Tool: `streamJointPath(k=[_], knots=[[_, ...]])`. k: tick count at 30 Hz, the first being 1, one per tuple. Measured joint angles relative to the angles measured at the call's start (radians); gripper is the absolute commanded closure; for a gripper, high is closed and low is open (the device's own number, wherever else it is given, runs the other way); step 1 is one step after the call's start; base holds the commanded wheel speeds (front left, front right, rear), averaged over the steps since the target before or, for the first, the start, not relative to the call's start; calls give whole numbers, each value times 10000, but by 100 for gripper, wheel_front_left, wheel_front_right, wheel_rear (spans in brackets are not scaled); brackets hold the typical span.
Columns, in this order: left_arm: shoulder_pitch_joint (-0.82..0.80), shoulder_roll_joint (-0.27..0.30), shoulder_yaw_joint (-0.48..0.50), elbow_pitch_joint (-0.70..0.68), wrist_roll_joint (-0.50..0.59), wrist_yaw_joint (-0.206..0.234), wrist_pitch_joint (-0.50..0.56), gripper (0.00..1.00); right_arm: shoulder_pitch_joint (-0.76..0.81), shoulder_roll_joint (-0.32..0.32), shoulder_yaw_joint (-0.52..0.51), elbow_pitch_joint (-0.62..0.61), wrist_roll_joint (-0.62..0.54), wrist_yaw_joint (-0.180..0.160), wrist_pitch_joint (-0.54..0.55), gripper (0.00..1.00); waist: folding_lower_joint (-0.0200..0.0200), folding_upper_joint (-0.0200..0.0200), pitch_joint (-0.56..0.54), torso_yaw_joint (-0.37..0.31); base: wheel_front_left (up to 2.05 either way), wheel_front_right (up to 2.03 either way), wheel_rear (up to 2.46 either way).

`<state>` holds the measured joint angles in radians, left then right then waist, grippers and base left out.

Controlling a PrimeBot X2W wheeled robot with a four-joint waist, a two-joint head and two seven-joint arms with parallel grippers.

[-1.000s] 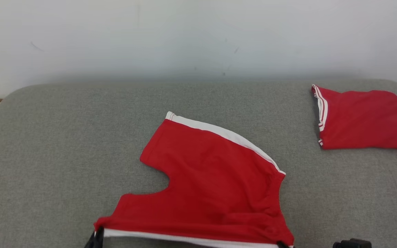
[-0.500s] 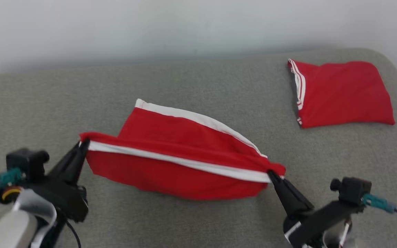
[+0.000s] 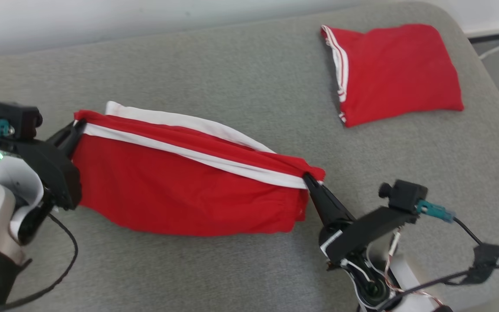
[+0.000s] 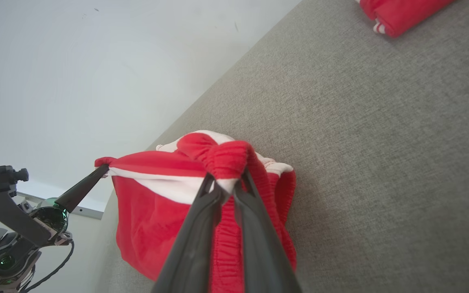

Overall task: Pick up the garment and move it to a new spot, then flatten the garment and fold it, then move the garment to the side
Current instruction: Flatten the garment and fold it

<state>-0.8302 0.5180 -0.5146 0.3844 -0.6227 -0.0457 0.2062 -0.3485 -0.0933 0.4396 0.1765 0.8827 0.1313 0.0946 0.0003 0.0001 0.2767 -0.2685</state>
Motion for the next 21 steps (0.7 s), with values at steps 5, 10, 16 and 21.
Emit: streamJointPath(k=[5, 10, 16, 21], knots=[[-896, -217, -196, 1095, 128, -253, 38, 100, -698, 127, 366, 621, 201, 0, -299, 100, 0, 1, 313, -412, 0, 0, 0], [-1649, -353, -451, 1985, 374, -451, -23, 100, -1340, 265, 617, 1246, 410, 0, -608, 100, -1, 1, 546, -674, 0, 0, 0], [-1990, -558, -863, 3064, 617, -596, -194, 100, -1773, 339, 957, 1975, 558, 0, -863, 100, -1, 1, 622, -699, 0, 0, 0], [-2120, -857, -865, 3609, 583, -648, -855, 0, -1888, 359, 1091, 2353, 600, 0, -1078, 0, -3, 1, 432, -597, 0, 0, 0]])
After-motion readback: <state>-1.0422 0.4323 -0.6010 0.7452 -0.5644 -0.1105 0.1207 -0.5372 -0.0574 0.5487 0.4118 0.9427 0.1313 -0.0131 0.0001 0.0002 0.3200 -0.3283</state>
